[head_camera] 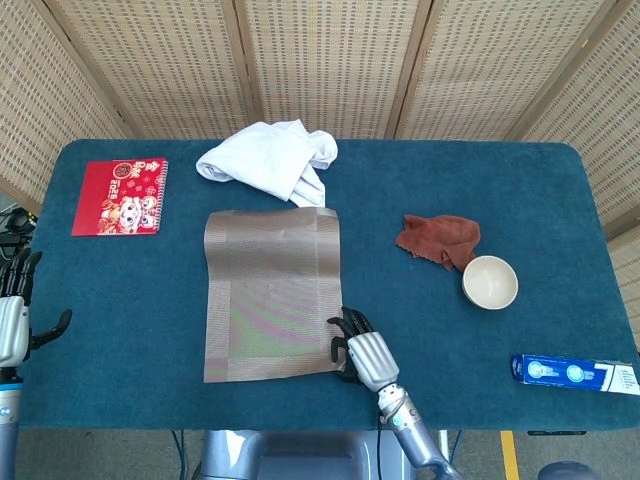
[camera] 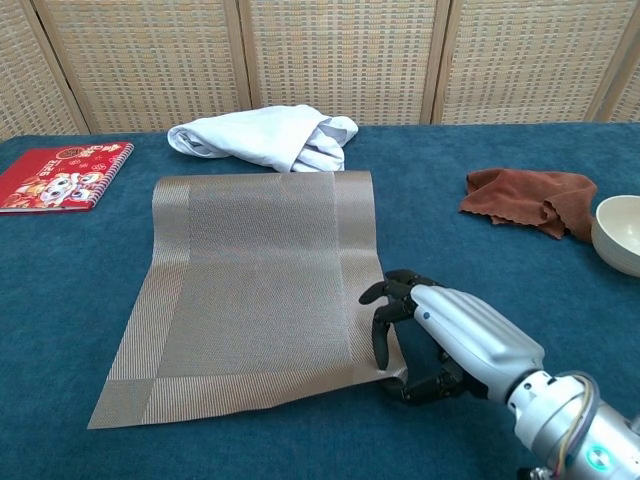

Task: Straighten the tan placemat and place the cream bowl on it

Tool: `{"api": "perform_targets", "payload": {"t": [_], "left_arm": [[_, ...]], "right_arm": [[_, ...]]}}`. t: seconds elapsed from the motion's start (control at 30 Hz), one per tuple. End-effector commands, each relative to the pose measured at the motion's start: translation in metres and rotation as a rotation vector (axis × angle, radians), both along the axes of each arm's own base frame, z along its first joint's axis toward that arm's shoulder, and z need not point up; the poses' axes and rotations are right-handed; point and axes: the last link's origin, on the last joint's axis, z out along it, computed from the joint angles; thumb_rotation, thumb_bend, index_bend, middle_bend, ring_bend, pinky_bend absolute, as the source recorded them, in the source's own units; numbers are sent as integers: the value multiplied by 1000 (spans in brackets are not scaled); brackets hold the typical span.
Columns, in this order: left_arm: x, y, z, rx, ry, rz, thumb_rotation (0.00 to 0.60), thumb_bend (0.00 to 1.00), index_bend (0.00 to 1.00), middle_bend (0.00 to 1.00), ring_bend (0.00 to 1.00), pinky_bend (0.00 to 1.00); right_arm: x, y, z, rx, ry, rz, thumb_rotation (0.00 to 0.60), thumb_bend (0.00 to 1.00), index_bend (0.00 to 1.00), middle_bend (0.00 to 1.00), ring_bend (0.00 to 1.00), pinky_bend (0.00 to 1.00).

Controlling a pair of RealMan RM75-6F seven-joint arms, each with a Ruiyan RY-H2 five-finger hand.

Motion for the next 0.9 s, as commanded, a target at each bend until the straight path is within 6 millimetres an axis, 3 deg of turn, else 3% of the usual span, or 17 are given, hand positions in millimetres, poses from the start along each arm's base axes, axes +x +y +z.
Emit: {"api": "perform_targets", "payload": {"t": [0.03,0.13,0.57,0.7,0.9], "left_arm": [[0,0,0,0,1,2,600,281,0,0,0,0],[0,0,-1,-1,2,2,600,281,0,0,0,0],[5,0,-6,-11,21,-9,600,281,0,0,0,0],[6,0,-9,-14,28,-7,600,281,0,0,0,0],[7,1,-10,-15,34,-9,600,281,0,0,0,0]], "right_arm": [[-6,-2,15,-45,17,11,600,665,702,277,2,134],[-11,-3,26,-67,22,8,600,666,705,278,4,134],[-64,-21,100,-220,83,-77,600,665,711,282,9,134],[-86,-36,133,-286,103,-131,600,664,712,283,10,134],[-97,-49,155,-320,107,-169,600,659,716,287,12,134]]}}
